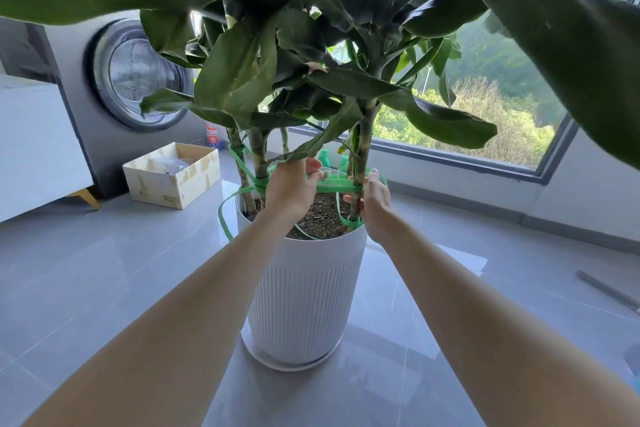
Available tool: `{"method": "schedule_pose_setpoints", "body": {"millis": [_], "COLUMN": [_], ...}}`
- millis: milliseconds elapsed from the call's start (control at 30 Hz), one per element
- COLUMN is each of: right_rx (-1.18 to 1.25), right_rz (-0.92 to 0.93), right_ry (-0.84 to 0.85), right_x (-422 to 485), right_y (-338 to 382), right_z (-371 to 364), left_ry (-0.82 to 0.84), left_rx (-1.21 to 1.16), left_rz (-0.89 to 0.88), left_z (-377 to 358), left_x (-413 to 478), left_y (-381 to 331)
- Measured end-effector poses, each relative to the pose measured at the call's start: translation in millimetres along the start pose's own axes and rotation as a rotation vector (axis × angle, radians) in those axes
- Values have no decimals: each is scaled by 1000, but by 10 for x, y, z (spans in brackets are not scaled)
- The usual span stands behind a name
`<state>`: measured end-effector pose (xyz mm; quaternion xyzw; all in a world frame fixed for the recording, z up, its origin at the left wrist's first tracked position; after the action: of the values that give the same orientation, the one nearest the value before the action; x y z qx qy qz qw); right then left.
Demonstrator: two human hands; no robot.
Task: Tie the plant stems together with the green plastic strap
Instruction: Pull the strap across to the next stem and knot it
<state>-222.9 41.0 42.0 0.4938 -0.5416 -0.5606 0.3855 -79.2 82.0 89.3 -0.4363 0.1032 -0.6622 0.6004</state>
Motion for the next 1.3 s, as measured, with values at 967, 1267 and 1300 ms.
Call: {"method": "schedule_pose_setpoints", "body": {"millis": [967, 1267, 1300], "right_rx": [2, -378, -371], "right_rz": [-19, 247, 264], "right_ry": [-5, -106, -113], "right_x": [-145, -239, -223], "right_y": [90, 139, 146], "right_z": [-7, 216, 218], "left_ry": [20, 62, 72], "left_rx": [109, 180, 205], "left_rz": [24, -71, -71], "left_z": [-20, 170, 173], "left_x": [14, -63, -78], "left_y": [-52, -21, -19]}}
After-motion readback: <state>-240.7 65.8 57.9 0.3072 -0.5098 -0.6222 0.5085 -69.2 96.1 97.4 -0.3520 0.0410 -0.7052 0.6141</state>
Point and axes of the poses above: each hand's wrist, its own x-axis towards the middle knuckle, its own z-axis out of the back of the hand, y = z × x, the point moved 4 cm from there along x, towards the middle knuckle, and after that the axes turned 2 degrees about -z, right-handed, at the moved point
